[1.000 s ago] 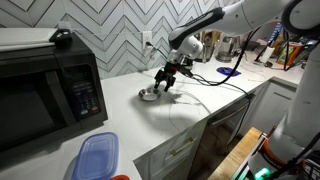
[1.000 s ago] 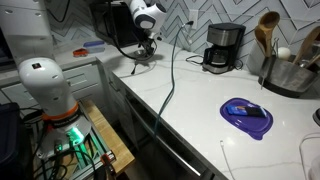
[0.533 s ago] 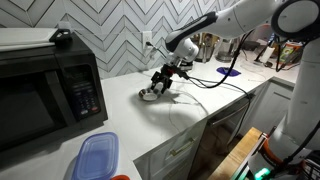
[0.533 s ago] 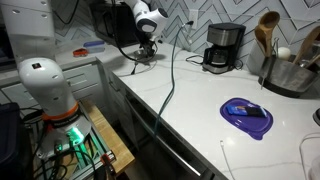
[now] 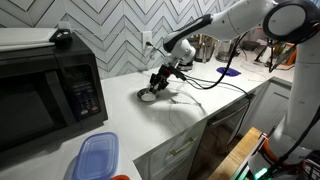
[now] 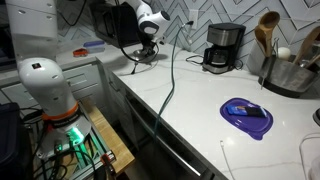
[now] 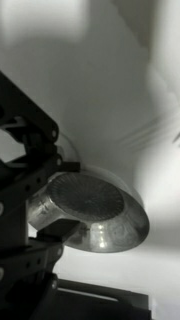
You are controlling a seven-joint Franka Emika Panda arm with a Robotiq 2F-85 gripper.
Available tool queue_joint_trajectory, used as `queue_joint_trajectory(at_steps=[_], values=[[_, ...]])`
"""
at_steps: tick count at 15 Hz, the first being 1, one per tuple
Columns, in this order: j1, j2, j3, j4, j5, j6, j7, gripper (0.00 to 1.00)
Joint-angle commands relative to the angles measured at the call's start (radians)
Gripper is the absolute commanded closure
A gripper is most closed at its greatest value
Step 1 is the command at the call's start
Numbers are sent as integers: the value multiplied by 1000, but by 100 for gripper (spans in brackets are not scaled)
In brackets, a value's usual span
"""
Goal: Pick up the bowl and then put it on top of the coffee maker
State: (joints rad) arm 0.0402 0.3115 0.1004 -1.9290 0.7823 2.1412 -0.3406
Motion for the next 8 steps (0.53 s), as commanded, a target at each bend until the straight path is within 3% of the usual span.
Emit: queue_joint_trajectory(at_steps=[1, 4, 8], values=[[-9, 24, 8, 15, 7, 7, -7, 78], [-12, 21, 8, 14, 5, -2, -4, 99], [-21, -32, 9, 17, -2, -110, 22, 100]])
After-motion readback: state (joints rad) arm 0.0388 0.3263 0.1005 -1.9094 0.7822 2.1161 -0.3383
